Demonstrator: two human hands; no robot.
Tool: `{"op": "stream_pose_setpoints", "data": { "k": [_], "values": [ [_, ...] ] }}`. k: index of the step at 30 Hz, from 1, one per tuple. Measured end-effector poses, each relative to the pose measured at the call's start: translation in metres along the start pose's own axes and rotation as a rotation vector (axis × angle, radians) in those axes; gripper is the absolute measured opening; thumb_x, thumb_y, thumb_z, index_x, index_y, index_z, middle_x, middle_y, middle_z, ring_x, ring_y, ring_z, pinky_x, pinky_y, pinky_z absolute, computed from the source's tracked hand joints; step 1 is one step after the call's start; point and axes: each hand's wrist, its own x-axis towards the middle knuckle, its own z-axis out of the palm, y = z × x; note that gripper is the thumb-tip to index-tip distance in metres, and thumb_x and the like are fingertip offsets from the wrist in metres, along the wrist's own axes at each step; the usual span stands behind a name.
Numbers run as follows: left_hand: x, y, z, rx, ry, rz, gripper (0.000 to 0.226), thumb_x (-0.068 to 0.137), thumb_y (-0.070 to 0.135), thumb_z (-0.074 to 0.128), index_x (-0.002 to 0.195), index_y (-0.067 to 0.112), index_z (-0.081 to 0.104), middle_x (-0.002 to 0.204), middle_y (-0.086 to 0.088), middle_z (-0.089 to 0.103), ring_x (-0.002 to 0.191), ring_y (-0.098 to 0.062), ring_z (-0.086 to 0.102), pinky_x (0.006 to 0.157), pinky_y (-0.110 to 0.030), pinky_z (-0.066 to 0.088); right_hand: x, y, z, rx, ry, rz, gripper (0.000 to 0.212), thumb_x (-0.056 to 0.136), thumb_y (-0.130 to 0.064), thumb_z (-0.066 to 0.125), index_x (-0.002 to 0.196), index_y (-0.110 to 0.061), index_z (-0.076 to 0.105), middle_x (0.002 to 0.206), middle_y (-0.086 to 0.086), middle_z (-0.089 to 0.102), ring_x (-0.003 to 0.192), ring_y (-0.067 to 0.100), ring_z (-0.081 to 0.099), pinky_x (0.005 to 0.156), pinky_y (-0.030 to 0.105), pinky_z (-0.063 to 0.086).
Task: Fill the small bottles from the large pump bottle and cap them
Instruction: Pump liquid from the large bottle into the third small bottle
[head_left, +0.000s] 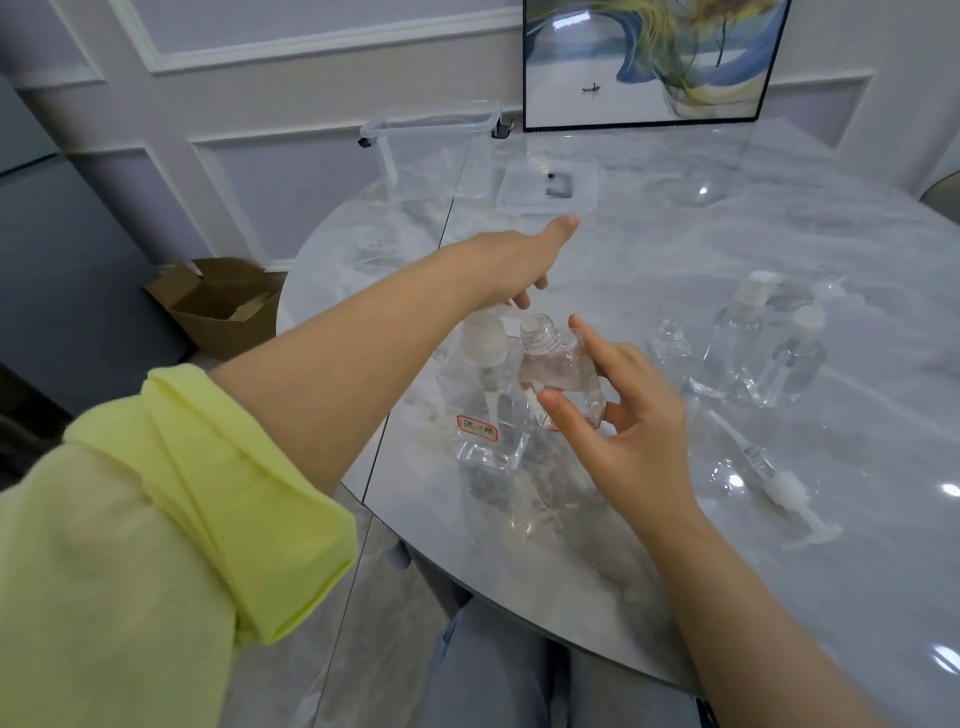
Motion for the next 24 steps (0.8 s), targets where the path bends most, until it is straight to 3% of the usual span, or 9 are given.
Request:
{"op": "stream_pose_setpoints", "data": {
  "k": [10, 14, 24],
  "values": [
    [-0.0005, 0.0001, 0.0051, 0.018, 0.062, 0.025, 0.08, 0.098, 0.075, 0.014, 0.12, 0.019, 0.067, 0.109, -0.003, 0.071, 0.108, -0.023, 0.064, 0.092, -0.038, 0.042, 0.0008, -0.0024, -0.001, 0.006, -0.008, 0.023, 0.056, 0.088, -0.03, 0.08, 0.139, -0.019, 0.061, 0.111, -0.007, 0.064, 0.108, 0.016, 0.065, 0.07, 0.038, 0.063],
    [0.0003, -0.0016, 0.004, -0.01, 0.058, -0.001, 0.081, 0.097, 0.076, 0.015, 0.116, 0.019, 0.069, 0.109, -0.003, 0.071, 0.105, -0.022, 0.065, 0.087, -0.036, 0.04, 0.0008, -0.0026, -0.0003, 0.025, -0.007, 0.046, 0.055, 0.086, -0.03, 0.08, 0.138, -0.022, 0.062, 0.112, -0.005, 0.065, 0.11, 0.021, 0.065, 0.067, 0.044, 0.064],
    [0.001, -0.001, -0.0001, -0.03, 0.004, 0.003, 0.079, 0.099, 0.073, 0.014, 0.118, 0.019, 0.068, 0.112, -0.004, 0.071, 0.107, -0.02, 0.065, 0.091, -0.038, 0.036, 0.0006, -0.0014, -0.0003, 0.042, -0.011, 0.046, 0.055, 0.085, -0.025, 0.082, 0.137, -0.022, 0.062, 0.112, -0.008, 0.064, 0.11, 0.019, 0.065, 0.07, 0.043, 0.063]
  ]
}}
